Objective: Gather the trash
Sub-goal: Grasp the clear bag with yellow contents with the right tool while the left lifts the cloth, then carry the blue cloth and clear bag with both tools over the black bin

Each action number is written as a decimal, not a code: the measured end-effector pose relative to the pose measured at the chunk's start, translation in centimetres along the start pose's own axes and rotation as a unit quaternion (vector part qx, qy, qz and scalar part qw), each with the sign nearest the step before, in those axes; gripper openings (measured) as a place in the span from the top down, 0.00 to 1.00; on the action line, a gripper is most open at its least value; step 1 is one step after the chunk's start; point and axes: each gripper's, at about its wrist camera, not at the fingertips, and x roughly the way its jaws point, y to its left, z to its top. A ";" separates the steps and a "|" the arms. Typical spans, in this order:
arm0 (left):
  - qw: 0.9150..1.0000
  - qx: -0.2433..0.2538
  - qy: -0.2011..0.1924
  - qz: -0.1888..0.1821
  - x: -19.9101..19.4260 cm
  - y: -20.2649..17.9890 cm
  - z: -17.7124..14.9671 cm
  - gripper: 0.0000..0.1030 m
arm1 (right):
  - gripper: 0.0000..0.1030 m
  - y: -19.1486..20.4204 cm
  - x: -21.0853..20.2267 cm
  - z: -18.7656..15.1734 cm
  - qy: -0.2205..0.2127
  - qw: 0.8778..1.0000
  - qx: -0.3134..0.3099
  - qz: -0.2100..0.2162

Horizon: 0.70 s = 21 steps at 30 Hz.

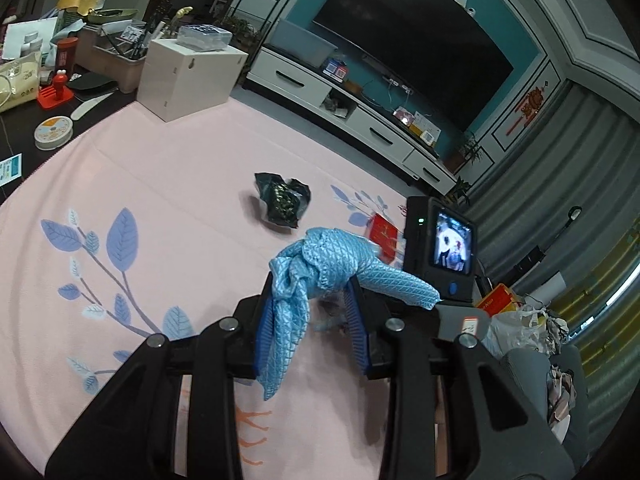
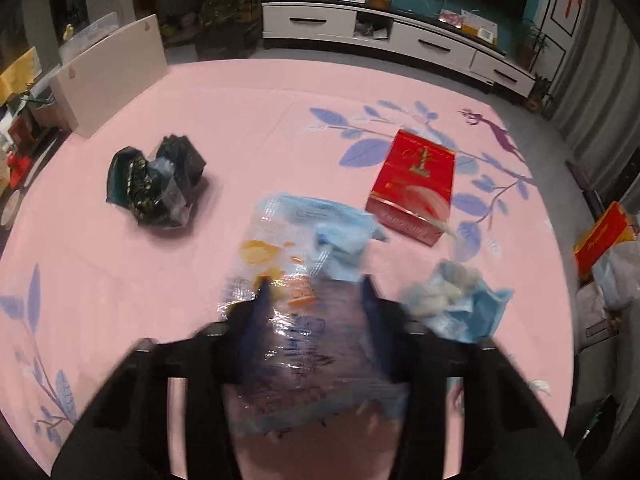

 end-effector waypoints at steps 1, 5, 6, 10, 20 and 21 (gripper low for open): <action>1.000 0.002 0.001 -0.002 0.1 -0.2 -0.1 0.67 | 0.78 -0.1 -0.1 -0.1 -0.005 1.000 0.003 0.004; 1.000 0.003 0.000 -0.002 0.1 -0.4 -0.2 0.67 | 0.88 -0.8 -1.4 -0.4 -0.020 0.999 0.031 0.031; 1.000 -0.001 0.000 -0.007 0.1 -0.4 -0.1 0.67 | 0.88 -0.9 -2.1 -0.4 -0.026 0.998 0.039 0.041; 0.999 -0.027 0.001 -0.028 0.0 0.3 0.0 0.67 | 0.88 -1.7 -7.0 -0.2 -0.068 0.993 0.046 0.090; 0.999 -0.007 -0.001 -0.032 -0.3 -1.2 -0.6 0.67 | 0.88 -6.1 -19.9 -2.7 -0.203 0.970 0.068 0.118; 0.999 -0.008 -0.001 -0.032 -0.3 -1.3 -0.7 0.67 | 0.88 -6.7 -20.5 -3.1 -0.209 0.968 0.072 0.117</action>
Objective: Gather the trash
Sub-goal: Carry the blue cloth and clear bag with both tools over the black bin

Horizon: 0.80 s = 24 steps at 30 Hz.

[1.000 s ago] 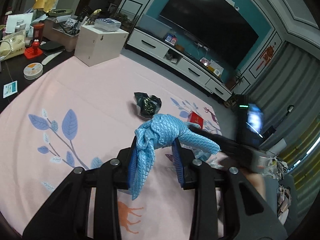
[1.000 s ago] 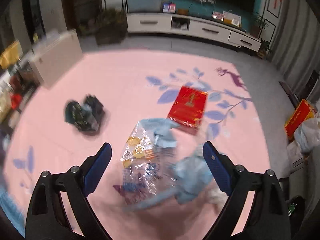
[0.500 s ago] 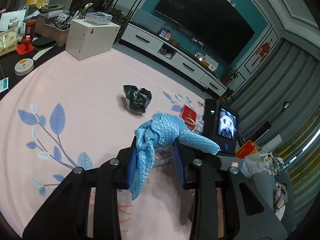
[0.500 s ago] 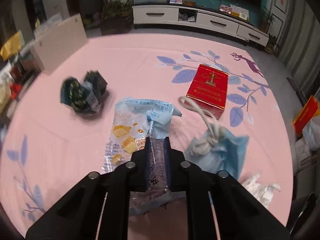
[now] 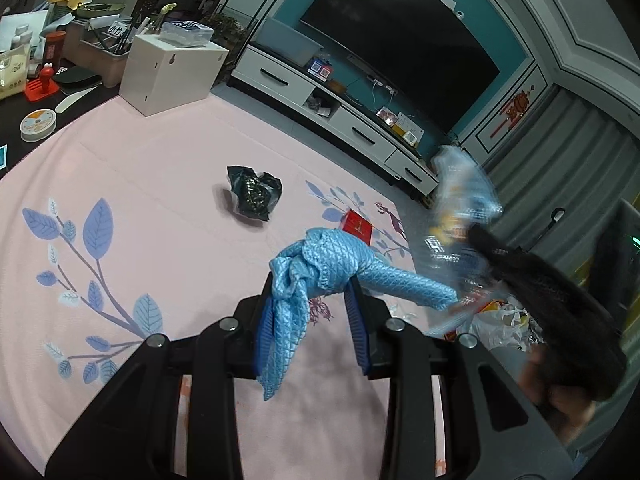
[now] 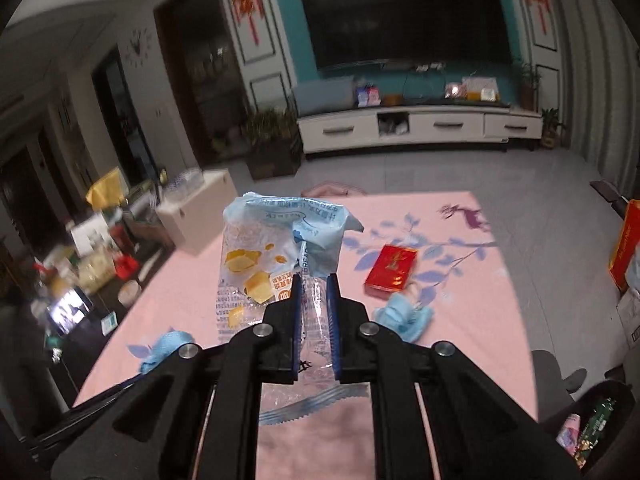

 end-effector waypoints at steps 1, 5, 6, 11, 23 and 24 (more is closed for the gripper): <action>1.000 0.000 0.000 0.000 0.0 -0.1 -0.1 0.67 | 0.88 -0.5 -1.2 -0.2 -0.008 1.000 0.006 -0.003; 1.000 0.006 -0.001 -0.005 0.1 -0.7 -0.3 0.67 | 0.88 -2.2 -4.0 -0.9 -0.033 0.999 0.021 -0.028; 1.000 0.008 -0.001 -0.007 0.1 -0.9 -0.4 0.67 | 0.88 -2.5 -4.6 -1.2 -0.037 0.998 0.023 -0.033; 1.000 0.021 0.005 -0.010 0.4 -1.8 -0.9 0.67 | 0.88 -4.4 -7.2 -2.7 -0.055 0.995 0.047 -0.066; 0.998 0.047 0.024 -0.017 1.2 -3.9 -2.1 0.67 | 0.88 -9.8 -11.5 -6.8 -0.072 0.978 0.118 -0.158; 0.998 0.047 0.032 -0.029 1.2 -4.1 -2.3 0.67 | 0.88 -10.0 -11.8 -6.8 -0.077 0.976 0.120 -0.163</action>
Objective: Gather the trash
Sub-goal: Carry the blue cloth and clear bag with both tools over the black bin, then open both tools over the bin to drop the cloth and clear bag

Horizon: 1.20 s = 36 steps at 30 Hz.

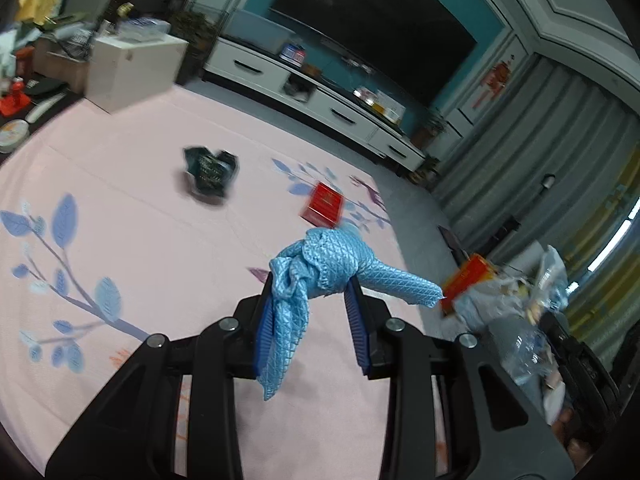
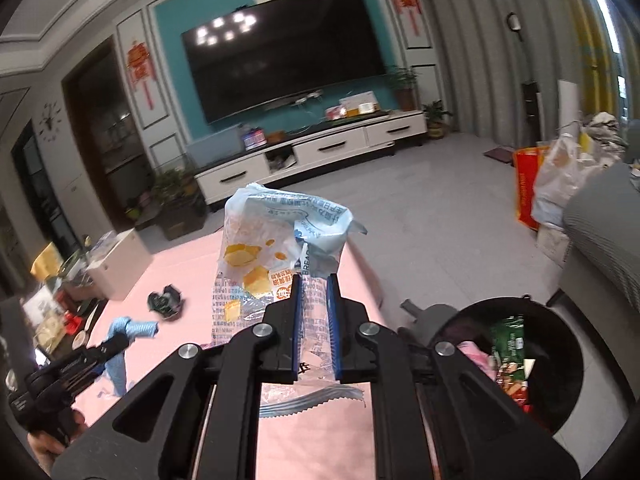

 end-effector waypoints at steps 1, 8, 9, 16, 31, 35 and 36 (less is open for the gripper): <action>1.000 -0.002 0.008 -0.022 0.0 -0.4 -0.2 0.67 | 0.88 -0.3 -0.2 0.0 -0.004 1.000 0.001 -0.003; 0.997 0.059 0.008 -0.056 -1.1 -4.7 -1.9 0.67 | 0.88 -2.1 -3.4 0.5 -0.052 0.998 0.013 -0.029; 0.996 0.070 0.010 -0.059 -1.1 -5.4 -2.2 0.67 | 0.88 -2.6 -4.2 0.7 -0.063 0.997 0.013 -0.046; 0.984 0.138 0.041 -0.106 -0.5 -11.7 -5.8 0.67 | 0.88 -6.1 -7.0 1.4 -0.098 0.991 0.038 -0.082; 0.961 0.234 0.099 -0.107 6.7 -22.9 -13.1 0.67 | 0.87 -15.4 -4.4 -0.3 -0.034 0.979 0.111 -0.168; 0.954 0.254 0.125 -0.094 9.3 -24.5 -15.1 0.67 | 0.87 -17.6 -3.3 -0.8 -0.005 0.972 0.134 -0.191; 0.953 0.257 0.131 -0.093 9.8 -24.8 -15.4 0.67 | 0.87 -17.9 -3.2 -1.0 0.001 0.971 0.140 -0.194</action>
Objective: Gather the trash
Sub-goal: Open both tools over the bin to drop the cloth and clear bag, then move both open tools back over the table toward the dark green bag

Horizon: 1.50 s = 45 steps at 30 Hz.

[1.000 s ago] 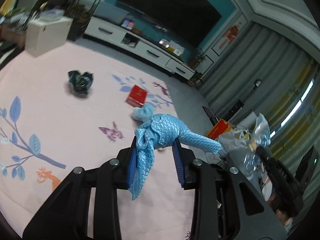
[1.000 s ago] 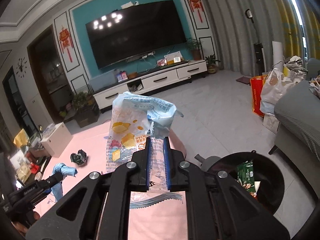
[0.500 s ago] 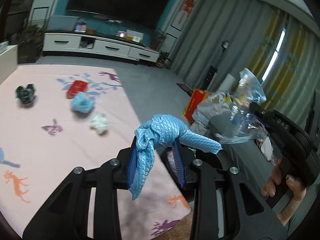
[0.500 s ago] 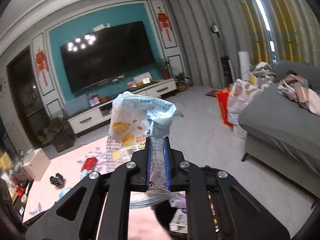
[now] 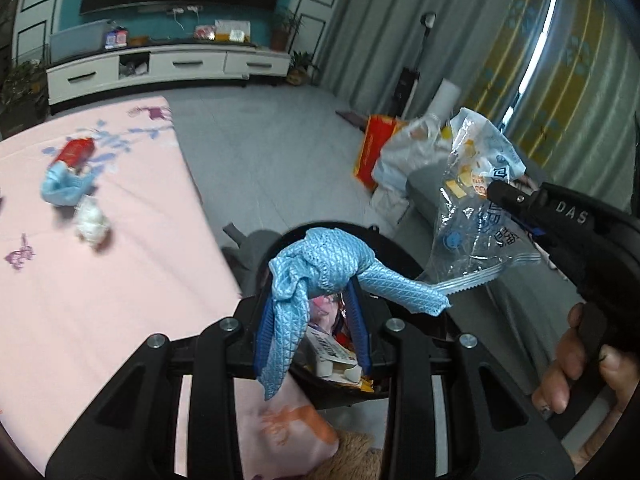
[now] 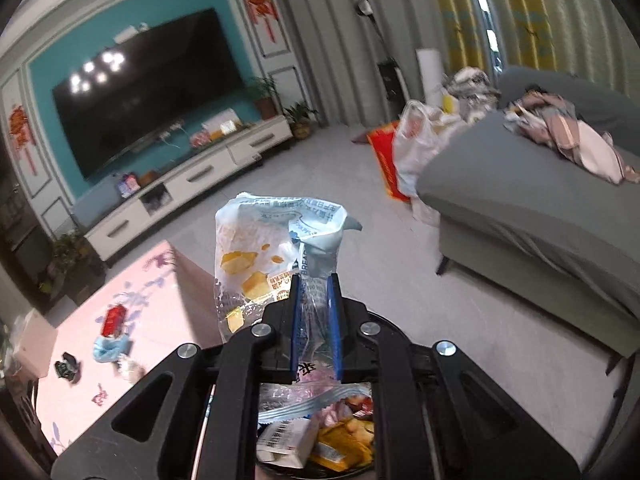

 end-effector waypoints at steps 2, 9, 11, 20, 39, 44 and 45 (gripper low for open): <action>1.000 0.006 0.014 0.001 1.5 -0.7 -0.1 0.67 | 0.87 -0.6 0.5 -0.1 0.009 1.000 0.006 -0.005; 0.998 0.016 0.067 -0.004 6.1 -1.8 -0.6 0.67 | 0.84 -1.0 3.7 -1.0 0.062 0.998 -0.003 -0.032; 0.997 0.017 0.081 -0.009 7.0 -1.9 -0.7 0.67 | 0.81 -0.9 4.4 -1.0 0.072 0.997 -0.007 -0.033; 0.997 0.011 0.073 -0.029 7.4 -2.2 -0.8 0.32 | 0.42 -0.7 4.7 -1.0 0.084 0.996 -0.007 -0.024; 0.999 -0.045 0.000 0.009 -1.3 4.9 1.2 0.18 | 0.31 -2.6 0.1 0.5 0.020 0.998 0.059 0.033; 0.996 -0.081 -0.018 0.011 -3.5 7.5 1.1 0.14 | 0.30 -4.7 -0.4 1.0 -0.001 0.994 0.112 0.006; 0.996 -0.090 -0.020 0.011 -3.9 8.0 1.0 0.13 | 0.29 -4.5 0.2 0.9 0.008 0.994 0.109 -0.004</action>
